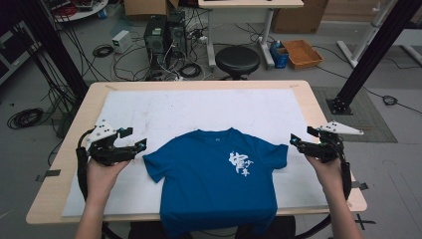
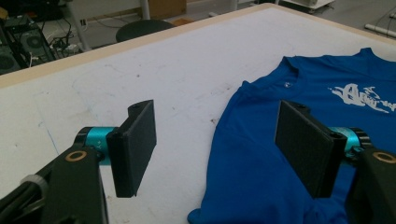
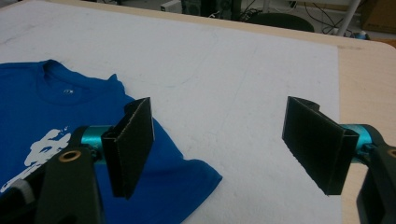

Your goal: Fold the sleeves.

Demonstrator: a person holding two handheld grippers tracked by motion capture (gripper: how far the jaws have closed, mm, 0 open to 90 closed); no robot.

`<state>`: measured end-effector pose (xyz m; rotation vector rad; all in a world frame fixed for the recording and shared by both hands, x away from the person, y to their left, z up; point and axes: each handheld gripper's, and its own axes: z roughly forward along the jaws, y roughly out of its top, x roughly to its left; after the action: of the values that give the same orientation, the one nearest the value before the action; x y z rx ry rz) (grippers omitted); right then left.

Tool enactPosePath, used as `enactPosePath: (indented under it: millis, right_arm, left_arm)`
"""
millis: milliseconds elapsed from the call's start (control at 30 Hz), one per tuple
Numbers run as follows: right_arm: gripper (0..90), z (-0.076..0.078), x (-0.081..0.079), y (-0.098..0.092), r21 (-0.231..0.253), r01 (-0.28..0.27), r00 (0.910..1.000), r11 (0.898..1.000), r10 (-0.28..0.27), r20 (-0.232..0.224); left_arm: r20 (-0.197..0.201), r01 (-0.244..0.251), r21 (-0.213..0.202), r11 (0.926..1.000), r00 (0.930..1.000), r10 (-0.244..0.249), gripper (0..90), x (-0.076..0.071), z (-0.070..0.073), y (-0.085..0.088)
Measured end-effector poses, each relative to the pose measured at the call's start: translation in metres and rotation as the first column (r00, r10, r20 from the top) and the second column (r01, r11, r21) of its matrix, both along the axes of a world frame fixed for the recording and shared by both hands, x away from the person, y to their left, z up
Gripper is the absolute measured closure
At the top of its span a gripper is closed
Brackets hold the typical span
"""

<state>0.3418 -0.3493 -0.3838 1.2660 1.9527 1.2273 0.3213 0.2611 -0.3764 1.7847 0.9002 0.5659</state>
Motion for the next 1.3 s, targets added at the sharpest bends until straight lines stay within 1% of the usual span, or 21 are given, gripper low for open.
enactPosePath:
  millis: [167,233,267,300,367,500,600,633,733,800,867,900,933,967,1000,1067,1100,1167,1233,1267,1300]
  right_arm:
    - [24.8,0.002,0.002,0.000,-0.003,0.000,0.9999,1.000,0.000,0.011]
    - [24.8,0.002,0.003,0.001,0.002,0.003,0.9999,1.000,-0.003,0.012]
    - [24.8,0.003,0.004,0.001,-0.003,-0.001,0.9998,1.000,0.001,0.019]
    - [24.8,0.003,0.004,0.002,-0.003,-0.001,0.9999,1.000,0.001,0.016]
    - [24.8,0.003,0.005,0.003,-0.005,0.000,0.9999,1.000,0.001,0.017]
    - [25.0,0.005,0.006,0.003,-0.008,0.002,0.9998,1.000,-0.001,0.022]
    - [25.1,0.006,0.005,-0.001,0.000,0.010,0.9995,1.000,-0.010,0.029]
    - [25.1,0.006,0.005,-0.002,0.001,0.014,0.9995,1.000,-0.014,0.028]
    - [25.2,0.006,0.005,-0.004,0.004,0.019,0.9993,1.000,-0.019,0.032]
    - [25.4,0.005,0.005,-0.003,0.004,0.022,0.9994,1.000,-0.022,0.028]
    - [25.6,0.005,0.006,-0.003,0.001,0.020,0.9994,1.000,-0.020,0.027]
    - [25.7,0.004,0.006,-0.002,-0.002,0.019,0.9994,1.000,-0.019,0.027]
    - [25.8,0.004,0.006,-0.002,-0.003,0.019,0.9995,1.000,-0.019,0.026]
    - [25.9,0.004,0.006,-0.002,-0.003,0.019,0.9995,1.000,-0.019,0.027]
    - [25.9,0.004,0.006,-0.002,-0.004,0.018,0.9995,1.000,-0.018,0.027]
    - [25.9,0.004,0.005,-0.002,-0.003,0.018,0.9995,1.000,-0.018,0.027]
    - [26.0,0.004,0.005,-0.002,-0.004,0.016,0.9994,1.000,-0.016,0.029]
    - [26.2,0.003,0.004,-0.004,-0.003,0.018,0.9993,1.000,-0.018,0.032]
    - [26.4,0.003,0.004,-0.004,-0.001,0.021,0.9993,1.000,-0.021,0.030]
    - [26.6,0.004,0.003,-0.005,-0.001,0.023,0.9993,1.000,-0.023,0.030]
    - [26.7,0.004,0.003,-0.005,0.000,0.025,0.9992,1.000,-0.025,0.031]
  left_arm:
    - [0.002,-0.002,0.006,1.0000,1.0000,0.002,29.7,-0.001,0.000,0.003]
    - [-0.007,-0.001,0.000,1.0000,1.0000,0.001,29.7,-0.003,-0.001,0.006]
    - [-0.007,-0.001,0.000,1.0000,1.0000,0.001,29.8,-0.003,-0.001,0.006]
    - [-0.005,-0.008,-0.003,1.0000,1.0000,0.008,29.8,-0.004,-0.001,0.007]
    - [-0.006,-0.006,-0.018,0.9998,1.0000,0.006,29.8,-0.005,-0.001,0.011]
    - [-0.008,-0.011,-0.029,0.9995,0.9999,0.011,29.8,-0.008,-0.002,0.018]
    - [-0.022,0.004,-0.051,0.9987,0.9998,-0.005,29.8,-0.010,-0.007,0.022]
    - [-0.025,0.008,-0.047,0.9989,0.9997,-0.009,29.9,-0.011,-0.008,0.023]
    - [-0.057,0.016,-0.031,0.9994,0.9982,-0.018,30.0,-0.011,-0.015,0.025]
    - [-0.094,0.020,-0.036,0.9992,0.9953,-0.023,30.6,-0.010,-0.024,0.026]
    - [-0.121,0.020,-0.032,0.9993,0.9924,-0.023,31.4,-0.009,-0.030,0.026]
    - [-0.131,0.021,-0.034,0.9992,0.9911,-0.026,31.5,-0.008,-0.033,0.025]
    - [-0.131,0.021,-0.034,0.9992,0.9911,-0.026,32.7,-0.008,-0.033,0.025]
    - [-0.141,0.027,-0.030,0.9992,0.9895,-0.031,34.0,-0.008,-0.035,0.025]
    - [-0.163,0.036,-0.024,0.9991,0.9859,-0.039,34.0,-0.006,-0.041,0.023]
    - [-0.170,0.042,-0.017,0.9990,0.9844,-0.044,34.1,-0.005,-0.044,0.022]
    - [-0.179,0.042,-0.020,0.9989,0.9829,-0.045,34.1,-0.004,-0.047,0.021]
    - [-0.198,0.051,-0.009,0.9987,0.9788,-0.052,35.7,-0.001,-0.052,0.020]
    - [-0.210,0.056,0.002,0.9984,0.9762,-0.055,36.6,0.002,-0.056,0.020]
    - [-0.214,0.055,0.014,0.9984,0.9755,-0.051,39.2,0.004,-0.059,0.020]
    - [-0.214,0.055,0.014,0.9984,0.9755,-0.051,40.6,0.004,-0.059,0.020]
